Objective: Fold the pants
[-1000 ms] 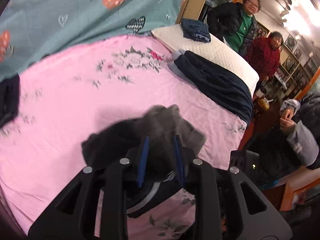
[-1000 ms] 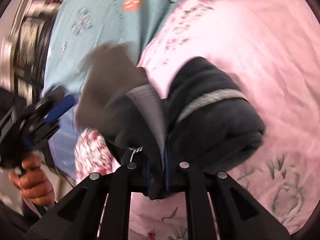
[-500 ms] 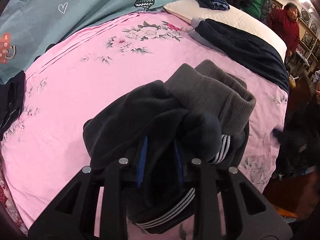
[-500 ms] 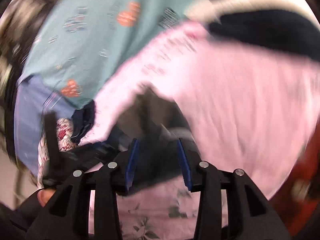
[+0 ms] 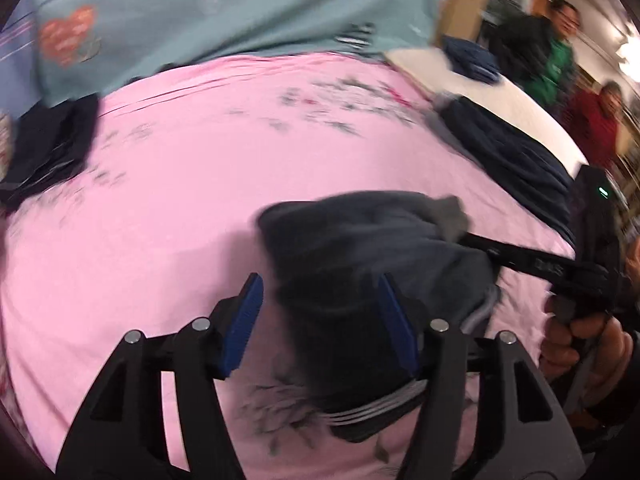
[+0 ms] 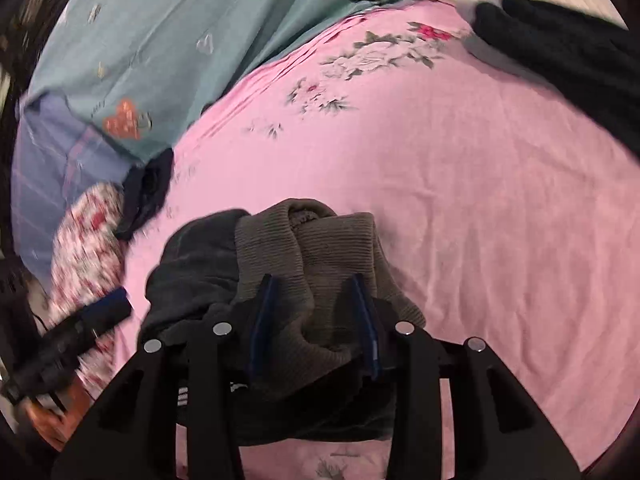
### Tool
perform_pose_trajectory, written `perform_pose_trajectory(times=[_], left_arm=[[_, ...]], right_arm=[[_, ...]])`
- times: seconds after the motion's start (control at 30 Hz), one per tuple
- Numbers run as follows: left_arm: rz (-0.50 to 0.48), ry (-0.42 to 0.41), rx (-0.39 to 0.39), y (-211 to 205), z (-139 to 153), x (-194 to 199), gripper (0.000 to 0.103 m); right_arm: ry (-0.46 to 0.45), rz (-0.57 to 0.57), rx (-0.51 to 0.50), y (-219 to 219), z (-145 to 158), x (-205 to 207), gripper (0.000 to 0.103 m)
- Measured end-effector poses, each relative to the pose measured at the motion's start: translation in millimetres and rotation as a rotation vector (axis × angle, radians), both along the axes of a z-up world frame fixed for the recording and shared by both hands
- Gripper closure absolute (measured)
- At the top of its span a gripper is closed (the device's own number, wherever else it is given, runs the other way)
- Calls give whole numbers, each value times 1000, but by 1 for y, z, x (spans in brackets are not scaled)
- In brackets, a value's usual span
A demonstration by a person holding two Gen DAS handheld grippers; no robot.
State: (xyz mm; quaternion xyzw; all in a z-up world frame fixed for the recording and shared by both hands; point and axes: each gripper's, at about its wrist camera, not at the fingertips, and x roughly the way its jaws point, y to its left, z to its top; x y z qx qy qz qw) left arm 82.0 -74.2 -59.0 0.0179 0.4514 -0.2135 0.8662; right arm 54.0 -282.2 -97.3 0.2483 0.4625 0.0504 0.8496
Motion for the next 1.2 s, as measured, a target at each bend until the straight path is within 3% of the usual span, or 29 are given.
perform_pose_trajectory(times=[0.1, 0.17, 0.23, 0.27, 0.33, 0.4, 0.5, 0.6, 0.67, 0.77, 0.87, 0.97, 1.0, 1.03, 1.07, 1.13, 1.2], left_arm=[[47, 38, -29, 5, -8, 9, 53], [8, 66, 40, -17, -28, 11, 56], [0, 19, 148, -34, -46, 1, 57], [11, -1, 162, -37, -50, -4, 57], [29, -11, 151, -35, -49, -8, 58], [26, -20, 152, -32, -44, -11, 60], [27, -48, 158, -29, -32, -16, 68], [49, -53, 105, -20, -22, -31, 68], [51, -50, 99, -16, -23, -43, 67], [57, -43, 80, -13, -28, -51, 67], [101, -29, 34, -10, -30, -53, 67], [139, -28, 0, -10, -34, -59, 67], [154, -32, -7, -11, -36, -62, 67], [168, -34, -13, -11, -37, -63, 67], [185, -31, -22, -10, -40, -64, 67], [213, -14, -63, -6, -45, -66, 67], [226, -16, -86, -3, -46, -69, 67]], right_arm=[[-5, 26, -15, 0, -2, 9, 64], [-1, 54, -4, -4, -3, 10, 64], [11, 113, -13, -6, -3, 4, 64], [19, 146, -48, -5, 0, 5, 63], [55, 177, -128, -4, 7, 2, 48], [75, 193, -172, -6, 25, 3, 48], [-79, 269, -203, 11, 80, 4, 49], [-130, 434, -141, 49, 103, 29, 50], [-104, 579, -136, 85, 97, 55, 50], [-50, 731, -256, 123, 79, 94, 49], [142, 959, -343, 164, 41, 142, 49], [267, 1105, -373, 188, 13, 159, 50], [309, 1115, -368, 194, 2, 163, 69], [373, 1111, -351, 196, -7, 167, 81], [435, 1089, -356, 195, -18, 170, 83], [414, 1100, -380, 193, -16, 170, 86], [412, 1034, -302, 175, -14, 178, 87]])
